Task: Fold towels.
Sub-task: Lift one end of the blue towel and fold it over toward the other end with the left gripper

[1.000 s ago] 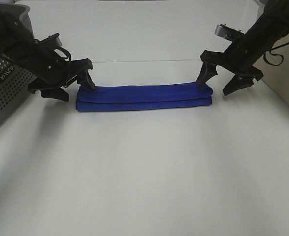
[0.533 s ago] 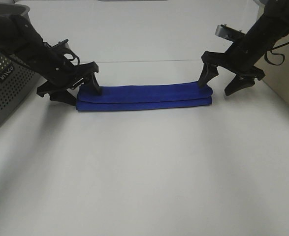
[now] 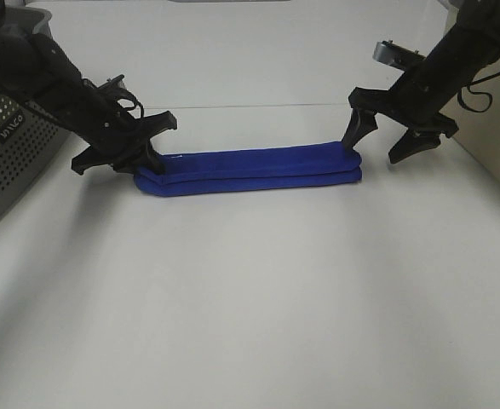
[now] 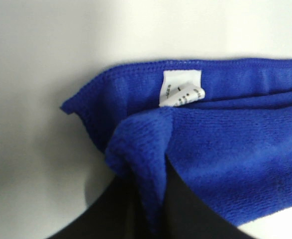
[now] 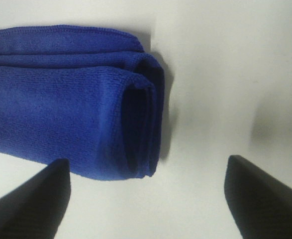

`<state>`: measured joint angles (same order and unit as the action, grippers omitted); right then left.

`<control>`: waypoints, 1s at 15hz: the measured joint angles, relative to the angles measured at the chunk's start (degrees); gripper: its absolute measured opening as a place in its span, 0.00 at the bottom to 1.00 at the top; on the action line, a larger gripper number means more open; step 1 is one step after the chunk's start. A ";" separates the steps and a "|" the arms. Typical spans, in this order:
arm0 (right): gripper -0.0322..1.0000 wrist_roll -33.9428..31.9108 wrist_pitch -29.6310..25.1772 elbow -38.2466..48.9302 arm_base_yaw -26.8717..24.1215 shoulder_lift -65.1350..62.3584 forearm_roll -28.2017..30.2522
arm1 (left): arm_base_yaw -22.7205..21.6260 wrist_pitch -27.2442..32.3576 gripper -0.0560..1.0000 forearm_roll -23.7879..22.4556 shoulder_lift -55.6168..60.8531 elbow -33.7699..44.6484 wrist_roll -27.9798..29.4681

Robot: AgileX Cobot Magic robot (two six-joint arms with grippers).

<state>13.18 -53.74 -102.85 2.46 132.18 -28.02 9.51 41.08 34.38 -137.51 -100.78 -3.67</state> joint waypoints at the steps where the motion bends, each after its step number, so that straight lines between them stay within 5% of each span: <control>1: 0.80 0.00 0.00 0.00 0.00 0.00 0.00 | 0.00 0.74 0.12 -2.06 0.52 -0.06 0.11; 6: 0.80 -0.11 -0.17 0.00 0.00 0.00 0.00 | 0.00 10.20 0.12 -18.28 6.47 -3.90 3.67; 9: 0.80 -0.23 -1.26 0.00 0.00 0.00 0.00 | -0.11 18.68 0.12 -23.26 9.11 -10.03 5.16; 11: 0.80 -1.09 -1.66 0.00 0.00 0.00 0.00 | 0.06 21.31 0.12 -22.29 10.31 -13.52 5.67; 15: 0.80 -1.60 -1.89 0.00 0.00 0.00 0.00 | 4.87 20.17 0.12 -11.92 9.57 -15.24 5.84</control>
<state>11.57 -55.63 -102.85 2.46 132.18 -28.02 14.38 61.25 22.46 -127.94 -116.02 2.18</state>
